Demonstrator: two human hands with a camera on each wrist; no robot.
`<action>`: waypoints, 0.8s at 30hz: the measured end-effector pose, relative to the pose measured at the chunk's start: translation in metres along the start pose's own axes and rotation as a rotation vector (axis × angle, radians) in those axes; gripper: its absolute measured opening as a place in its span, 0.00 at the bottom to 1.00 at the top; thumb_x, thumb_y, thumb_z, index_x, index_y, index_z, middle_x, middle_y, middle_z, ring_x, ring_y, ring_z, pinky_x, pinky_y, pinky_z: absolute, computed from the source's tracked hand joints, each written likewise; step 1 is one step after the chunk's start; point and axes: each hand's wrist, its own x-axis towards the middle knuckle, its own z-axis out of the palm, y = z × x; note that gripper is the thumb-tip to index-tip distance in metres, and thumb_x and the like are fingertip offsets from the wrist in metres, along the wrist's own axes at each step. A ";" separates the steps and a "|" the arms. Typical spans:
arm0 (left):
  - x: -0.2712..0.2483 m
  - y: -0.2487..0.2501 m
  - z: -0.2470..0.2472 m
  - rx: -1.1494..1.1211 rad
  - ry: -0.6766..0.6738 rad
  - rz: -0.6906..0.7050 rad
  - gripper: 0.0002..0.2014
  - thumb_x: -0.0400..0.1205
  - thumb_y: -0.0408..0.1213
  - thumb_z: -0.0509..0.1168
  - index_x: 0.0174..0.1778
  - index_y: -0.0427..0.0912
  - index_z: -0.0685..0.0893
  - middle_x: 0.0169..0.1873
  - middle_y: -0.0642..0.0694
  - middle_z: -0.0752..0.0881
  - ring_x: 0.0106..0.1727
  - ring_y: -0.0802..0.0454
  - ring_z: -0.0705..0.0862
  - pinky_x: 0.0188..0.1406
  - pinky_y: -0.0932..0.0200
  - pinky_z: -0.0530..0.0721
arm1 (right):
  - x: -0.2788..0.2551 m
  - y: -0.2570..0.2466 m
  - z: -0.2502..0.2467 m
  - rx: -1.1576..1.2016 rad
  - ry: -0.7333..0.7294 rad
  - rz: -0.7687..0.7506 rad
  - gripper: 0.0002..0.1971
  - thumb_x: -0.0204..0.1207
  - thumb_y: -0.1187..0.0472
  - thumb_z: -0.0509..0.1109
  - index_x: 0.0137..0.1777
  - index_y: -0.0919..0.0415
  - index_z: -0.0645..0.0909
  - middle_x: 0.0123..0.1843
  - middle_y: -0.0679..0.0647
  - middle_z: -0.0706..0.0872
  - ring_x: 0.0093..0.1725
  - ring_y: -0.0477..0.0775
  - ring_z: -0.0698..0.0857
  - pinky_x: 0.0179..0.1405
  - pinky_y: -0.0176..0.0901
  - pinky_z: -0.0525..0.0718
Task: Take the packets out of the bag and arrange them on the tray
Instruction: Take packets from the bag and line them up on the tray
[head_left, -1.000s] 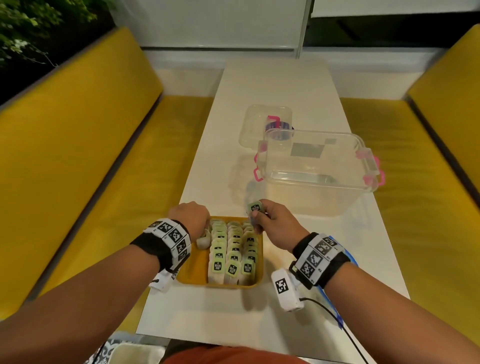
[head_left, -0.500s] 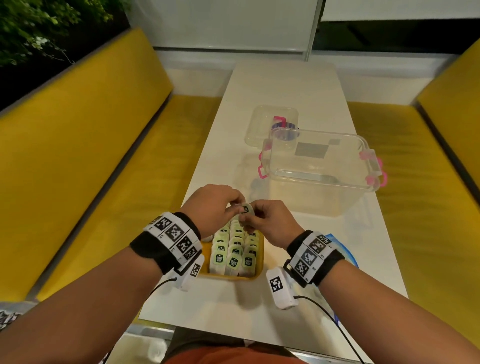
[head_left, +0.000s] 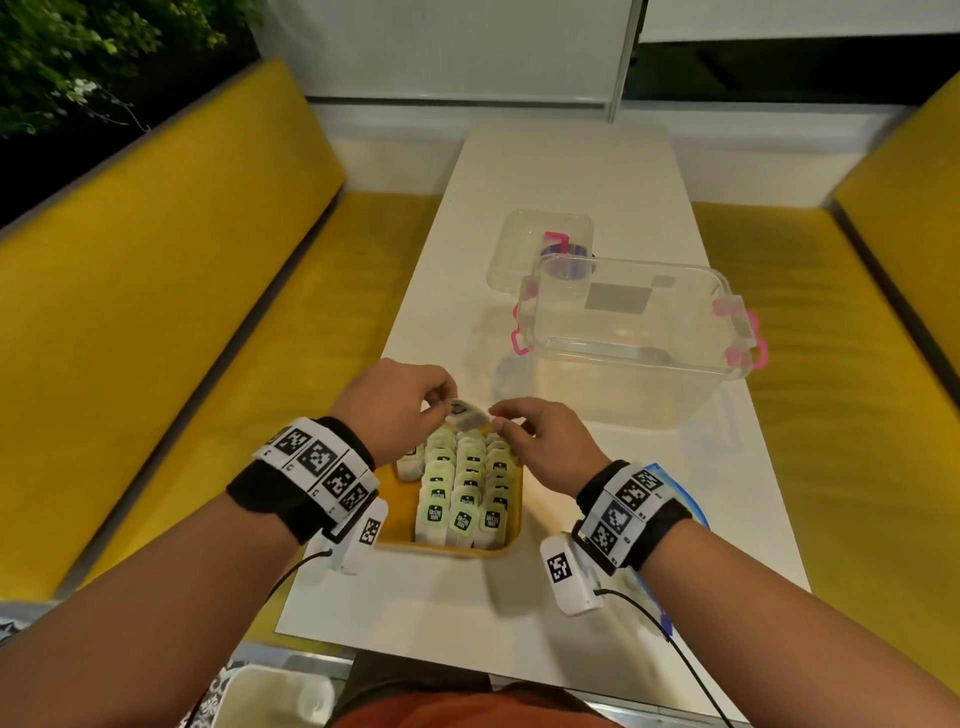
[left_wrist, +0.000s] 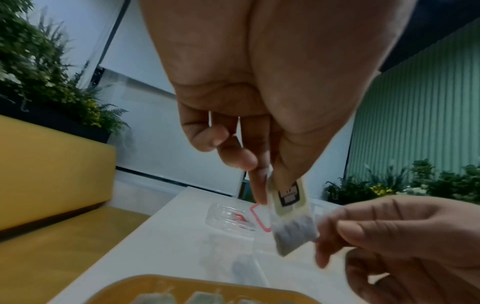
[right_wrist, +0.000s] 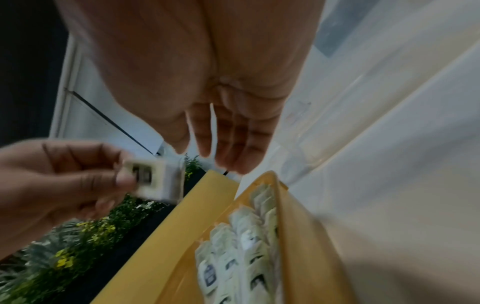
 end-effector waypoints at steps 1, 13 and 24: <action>0.000 -0.005 -0.001 0.027 -0.021 -0.029 0.05 0.81 0.45 0.67 0.50 0.56 0.86 0.43 0.59 0.88 0.38 0.63 0.80 0.37 0.63 0.75 | 0.001 0.005 -0.002 -0.046 0.034 0.023 0.12 0.82 0.53 0.69 0.62 0.55 0.85 0.52 0.47 0.88 0.38 0.47 0.85 0.48 0.42 0.82; 0.007 -0.039 0.045 0.459 -0.657 -0.193 0.09 0.77 0.32 0.68 0.43 0.51 0.91 0.42 0.55 0.89 0.45 0.53 0.86 0.42 0.59 0.85 | 0.003 0.022 0.001 -0.141 -0.259 0.326 0.25 0.80 0.56 0.69 0.73 0.58 0.66 0.37 0.52 0.87 0.28 0.53 0.87 0.28 0.43 0.85; 0.026 -0.044 0.068 0.508 -0.500 -0.227 0.08 0.79 0.37 0.65 0.47 0.50 0.90 0.45 0.49 0.89 0.44 0.48 0.87 0.37 0.57 0.83 | 0.003 0.022 0.002 -0.122 -0.289 0.327 0.20 0.81 0.63 0.64 0.72 0.59 0.68 0.37 0.57 0.87 0.31 0.55 0.88 0.32 0.50 0.90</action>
